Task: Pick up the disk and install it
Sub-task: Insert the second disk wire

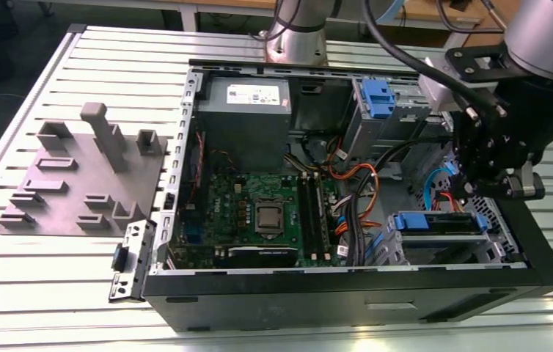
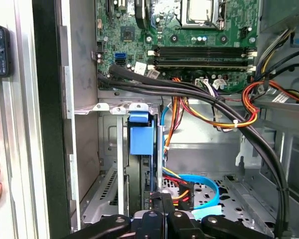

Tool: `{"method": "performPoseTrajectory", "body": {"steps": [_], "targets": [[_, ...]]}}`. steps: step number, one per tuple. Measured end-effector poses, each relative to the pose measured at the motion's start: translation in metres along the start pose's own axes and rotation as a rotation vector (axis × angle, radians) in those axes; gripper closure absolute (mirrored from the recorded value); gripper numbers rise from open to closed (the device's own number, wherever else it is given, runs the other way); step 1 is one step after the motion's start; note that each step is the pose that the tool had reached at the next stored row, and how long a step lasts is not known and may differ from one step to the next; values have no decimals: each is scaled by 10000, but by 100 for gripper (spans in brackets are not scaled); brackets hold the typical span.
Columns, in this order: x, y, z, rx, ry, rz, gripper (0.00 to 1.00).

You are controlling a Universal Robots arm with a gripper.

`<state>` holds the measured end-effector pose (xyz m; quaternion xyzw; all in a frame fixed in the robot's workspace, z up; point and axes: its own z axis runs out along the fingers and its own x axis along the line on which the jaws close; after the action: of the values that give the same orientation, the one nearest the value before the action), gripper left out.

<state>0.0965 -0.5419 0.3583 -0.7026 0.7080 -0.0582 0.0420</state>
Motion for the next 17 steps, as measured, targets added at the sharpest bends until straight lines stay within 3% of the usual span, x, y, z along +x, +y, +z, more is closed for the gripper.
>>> {"method": "performPoseTrajectory", "body": {"steps": [4,14,15,17], "targets": [[-22,-4,-37,-140,0,-2,89],[-108,-13,-104,-366,2,-8,89],[-145,-20,-139,-467,2,-11,89],[-153,-27,-141,-545,3,-12,89]]}}
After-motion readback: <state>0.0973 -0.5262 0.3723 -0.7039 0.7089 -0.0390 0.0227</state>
